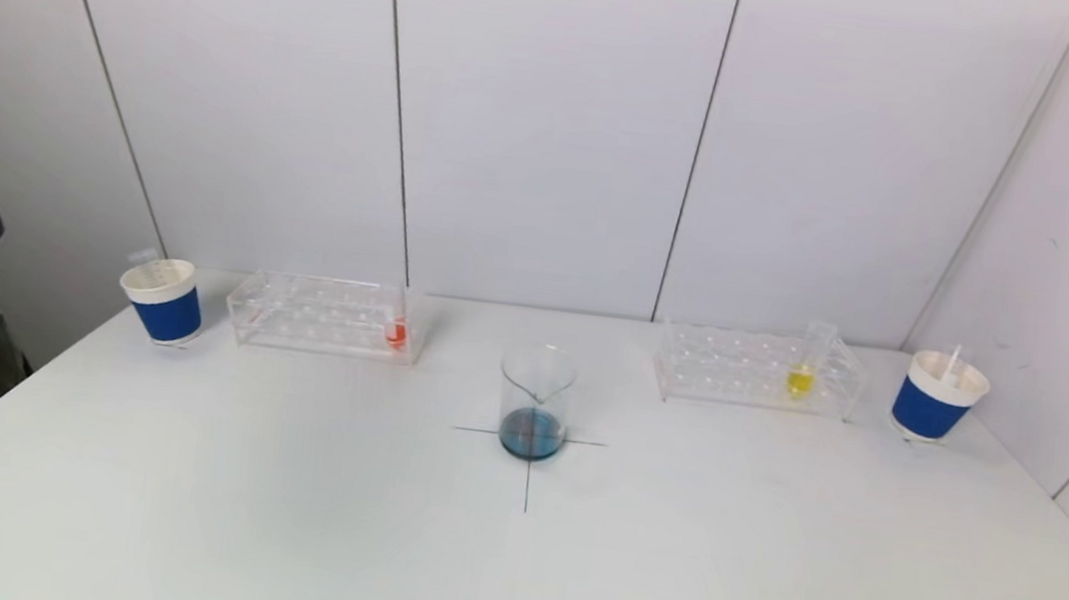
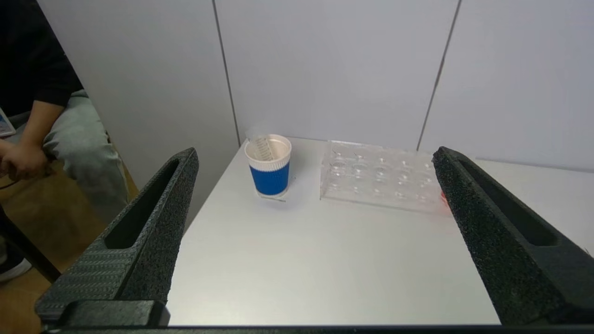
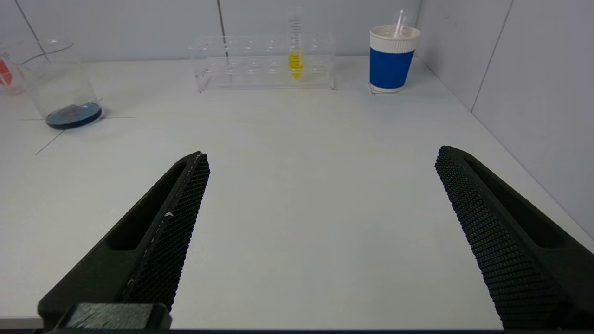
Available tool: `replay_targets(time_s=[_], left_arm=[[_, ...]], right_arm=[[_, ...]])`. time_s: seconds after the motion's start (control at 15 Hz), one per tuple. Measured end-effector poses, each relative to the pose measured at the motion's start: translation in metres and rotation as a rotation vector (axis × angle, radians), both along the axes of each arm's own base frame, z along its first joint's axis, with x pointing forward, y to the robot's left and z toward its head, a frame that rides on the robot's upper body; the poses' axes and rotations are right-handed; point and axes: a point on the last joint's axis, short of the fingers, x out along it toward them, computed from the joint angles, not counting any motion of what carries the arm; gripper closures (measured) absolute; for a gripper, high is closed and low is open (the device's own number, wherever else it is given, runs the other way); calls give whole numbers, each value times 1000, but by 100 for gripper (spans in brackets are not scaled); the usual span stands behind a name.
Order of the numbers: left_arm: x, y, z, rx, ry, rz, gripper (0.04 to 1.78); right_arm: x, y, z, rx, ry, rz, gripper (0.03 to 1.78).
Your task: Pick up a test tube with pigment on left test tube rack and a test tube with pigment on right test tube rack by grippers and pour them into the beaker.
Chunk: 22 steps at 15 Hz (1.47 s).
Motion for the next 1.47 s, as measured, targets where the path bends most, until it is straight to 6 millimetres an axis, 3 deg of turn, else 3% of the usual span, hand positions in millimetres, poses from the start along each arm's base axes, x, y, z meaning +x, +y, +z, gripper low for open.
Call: replay_targets(time_s=[0.27,0.47,0.67,1.2,1.47], left_arm=[[-74,-8,-27,3,-1,-69,6],[-113,-12,-52,-13,38,-137,6],[-128,-13,-62,-103,16,-161,6],[-158,-11,-85,-80,23,-240,6],[-159,-11,-114,0,35,-226,6]], right_arm=[[0,0,0,0,0,0,4],[0,0,0,0,0,0,4],[0,0,0,0,0,0,4],[0,0,0,0,0,0,4],[0,0,0,0,0,0,4]])
